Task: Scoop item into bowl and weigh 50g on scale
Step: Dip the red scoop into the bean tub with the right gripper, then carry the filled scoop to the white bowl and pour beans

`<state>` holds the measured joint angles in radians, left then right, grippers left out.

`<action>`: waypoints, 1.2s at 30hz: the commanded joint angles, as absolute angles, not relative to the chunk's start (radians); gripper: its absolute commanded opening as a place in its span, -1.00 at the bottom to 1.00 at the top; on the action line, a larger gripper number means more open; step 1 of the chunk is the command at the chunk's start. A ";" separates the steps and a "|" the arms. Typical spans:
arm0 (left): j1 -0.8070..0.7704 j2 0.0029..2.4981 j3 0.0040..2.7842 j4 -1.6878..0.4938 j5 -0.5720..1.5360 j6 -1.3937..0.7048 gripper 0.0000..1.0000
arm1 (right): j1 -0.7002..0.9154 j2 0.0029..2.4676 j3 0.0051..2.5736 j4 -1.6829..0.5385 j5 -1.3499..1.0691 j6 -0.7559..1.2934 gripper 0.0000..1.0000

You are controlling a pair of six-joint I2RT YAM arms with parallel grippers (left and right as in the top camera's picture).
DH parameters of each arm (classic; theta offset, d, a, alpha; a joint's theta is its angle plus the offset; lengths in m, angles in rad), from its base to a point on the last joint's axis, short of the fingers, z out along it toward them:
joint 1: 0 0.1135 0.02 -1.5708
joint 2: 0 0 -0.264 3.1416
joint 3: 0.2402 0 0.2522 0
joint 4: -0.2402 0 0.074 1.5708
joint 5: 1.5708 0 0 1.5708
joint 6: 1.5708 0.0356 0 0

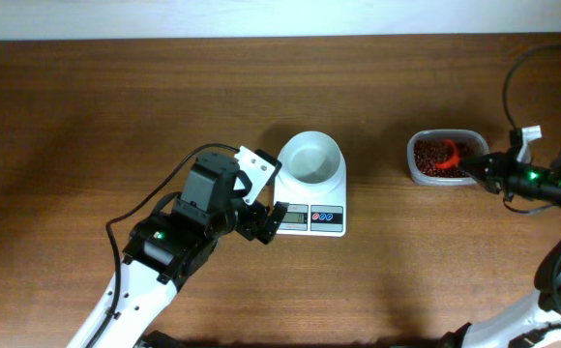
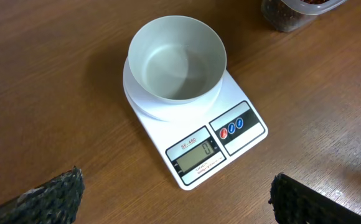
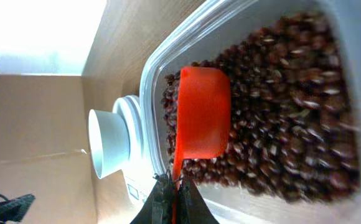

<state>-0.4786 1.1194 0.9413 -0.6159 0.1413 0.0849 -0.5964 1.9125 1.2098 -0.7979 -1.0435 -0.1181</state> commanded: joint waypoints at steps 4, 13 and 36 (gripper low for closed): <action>-0.484 1.118 0.936 -0.614 0.137 0.076 0.98 | -0.655 1.920 1.211 -0.823 -1.174 -0.171 -0.92; -0.484 1.118 0.936 -0.614 0.137 0.076 0.98 | -0.655 1.920 1.211 -0.826 -1.280 -0.180 -0.92; -0.484 1.118 0.936 -0.614 0.137 0.076 0.98 | -0.294 1.919 1.212 -0.785 -1.385 -0.176 -0.92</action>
